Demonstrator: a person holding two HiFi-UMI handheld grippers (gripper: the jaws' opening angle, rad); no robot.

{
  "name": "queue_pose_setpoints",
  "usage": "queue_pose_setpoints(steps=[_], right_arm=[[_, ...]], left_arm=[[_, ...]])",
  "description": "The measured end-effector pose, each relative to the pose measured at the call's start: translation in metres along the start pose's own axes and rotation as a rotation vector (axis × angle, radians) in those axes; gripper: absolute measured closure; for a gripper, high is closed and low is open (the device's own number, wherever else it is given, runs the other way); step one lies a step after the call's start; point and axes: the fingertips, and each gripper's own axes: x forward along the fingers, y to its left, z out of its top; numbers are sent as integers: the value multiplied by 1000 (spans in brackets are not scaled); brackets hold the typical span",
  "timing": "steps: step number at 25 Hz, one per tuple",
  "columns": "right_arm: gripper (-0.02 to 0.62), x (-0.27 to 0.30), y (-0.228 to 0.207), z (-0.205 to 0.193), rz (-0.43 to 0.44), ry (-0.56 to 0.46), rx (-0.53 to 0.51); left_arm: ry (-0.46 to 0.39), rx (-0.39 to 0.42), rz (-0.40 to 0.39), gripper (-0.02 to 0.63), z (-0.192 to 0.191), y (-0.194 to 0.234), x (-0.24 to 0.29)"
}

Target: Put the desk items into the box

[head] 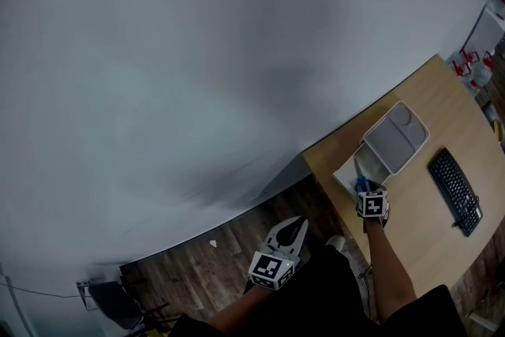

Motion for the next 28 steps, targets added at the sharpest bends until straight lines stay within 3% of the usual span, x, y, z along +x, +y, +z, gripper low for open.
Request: queue_pose_setpoints(steps=[8,12,21,28], right_arm=[[393,-38,11,27,54,-166,96],[433,-72,16,35,58,-239,135],[522,-166,8,31,-5,-390,197],[532,-236,-9,7,-74,-496,265]], left_arm=[[-16,16,-71,584,7,-9,14],[-26,12,-103,584,12,-11,20],[-26,44,-245,584,32,-45,42],[-15,71,-383,584,38,-98,65]])
